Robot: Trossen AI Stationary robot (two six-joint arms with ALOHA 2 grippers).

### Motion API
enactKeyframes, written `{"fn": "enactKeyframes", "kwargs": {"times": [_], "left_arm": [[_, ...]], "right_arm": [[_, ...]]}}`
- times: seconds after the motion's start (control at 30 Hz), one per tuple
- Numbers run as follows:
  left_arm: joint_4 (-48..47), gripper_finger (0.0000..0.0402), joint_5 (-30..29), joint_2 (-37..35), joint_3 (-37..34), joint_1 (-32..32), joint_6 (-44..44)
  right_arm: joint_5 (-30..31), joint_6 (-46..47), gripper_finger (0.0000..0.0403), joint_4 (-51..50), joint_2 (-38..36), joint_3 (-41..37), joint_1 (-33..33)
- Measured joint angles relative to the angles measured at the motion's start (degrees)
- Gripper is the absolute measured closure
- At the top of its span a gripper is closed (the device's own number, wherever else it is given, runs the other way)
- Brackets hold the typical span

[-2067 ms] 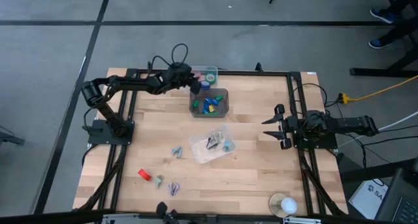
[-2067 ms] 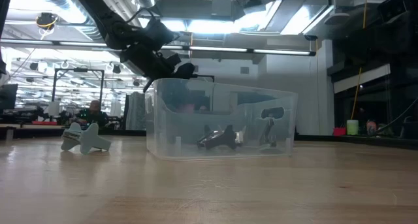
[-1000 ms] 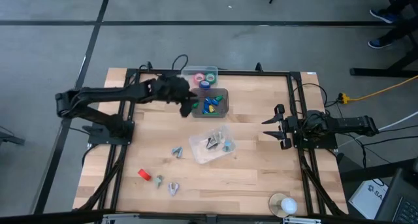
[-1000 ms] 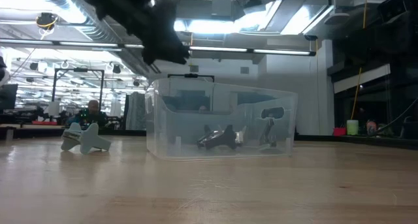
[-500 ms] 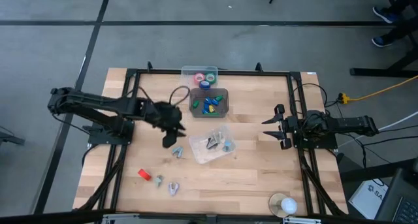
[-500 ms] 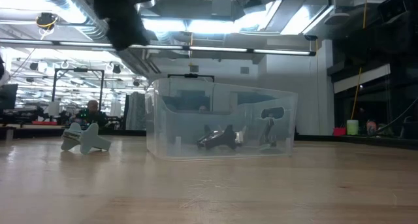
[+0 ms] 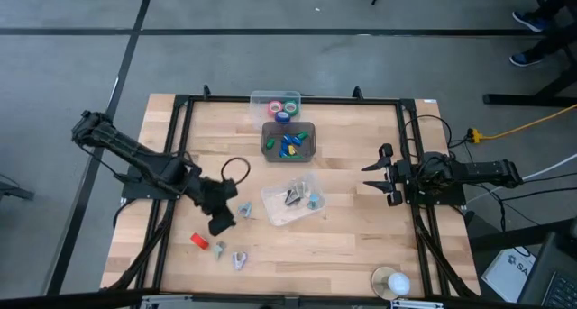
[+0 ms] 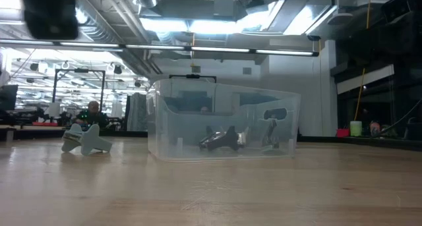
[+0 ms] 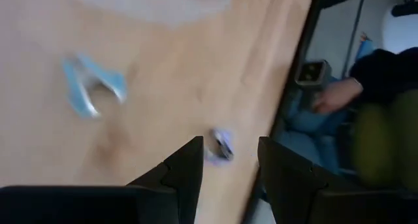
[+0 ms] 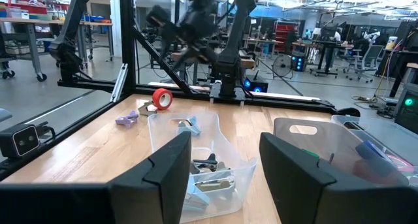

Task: Pick and place Stapler, Stapler remover, tape
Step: Put the orange tape into the top transparent bin

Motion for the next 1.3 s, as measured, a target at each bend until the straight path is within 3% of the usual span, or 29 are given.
{"fn": "enactKeyframes", "kwargs": {"times": [0.23, 0.37, 0.7, 0.9, 1.3], "left_arm": [[0.06, 0.0258, -0.99, 0.85, 0.0, -10.88, -17.72], [-0.13, 0.0258, -1.02, 2.44, 0.0, -16.08, -21.19], [-5.4, 0.0258, -0.2, 8.24, 0.0, -21.52, -0.2], [-9.11, 0.0258, 3.28, 11.9, 0.0, -22.2, 7.57], [-6.84, 0.0258, 0.38, 13.29, 0.0, -20.1, 9.07]], "right_arm": [[0.0, 0.0, 0.0215, 0.01, 0.02, -0.01, 0.0], [0.0, 0.0, 0.0215, 0.02, 0.01, -0.01, 0.01], [0.0, 0.02, 0.0215, 0.0, 0.02, 0.0, 0.0], [0.0, 0.0, 0.0215, 0.02, 0.02, 0.0, 0.0], [0.0, 0.01, 0.0215, 0.02, 0.01, -0.01, 0.01]]}}
